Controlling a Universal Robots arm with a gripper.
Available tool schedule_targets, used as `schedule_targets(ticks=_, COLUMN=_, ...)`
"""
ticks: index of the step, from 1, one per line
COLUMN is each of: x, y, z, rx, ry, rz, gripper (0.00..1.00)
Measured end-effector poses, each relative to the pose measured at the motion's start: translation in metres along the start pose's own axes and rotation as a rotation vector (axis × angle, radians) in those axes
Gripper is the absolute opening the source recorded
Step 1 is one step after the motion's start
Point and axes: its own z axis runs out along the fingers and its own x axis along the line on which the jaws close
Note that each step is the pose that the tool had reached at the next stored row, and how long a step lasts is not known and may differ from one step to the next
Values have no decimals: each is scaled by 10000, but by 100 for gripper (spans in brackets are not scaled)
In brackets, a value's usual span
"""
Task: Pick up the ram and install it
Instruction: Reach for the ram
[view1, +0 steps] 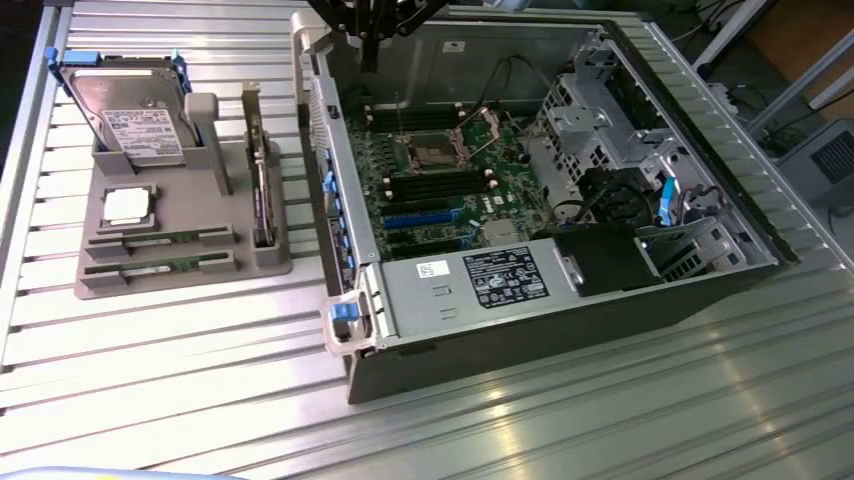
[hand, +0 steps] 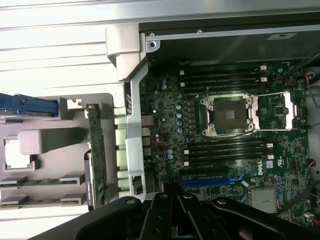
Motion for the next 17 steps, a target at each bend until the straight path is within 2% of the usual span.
schedule_targets(ticks=17, x=204, y=-16, z=1, rx=0, ry=0, rz=0, gripper=10)
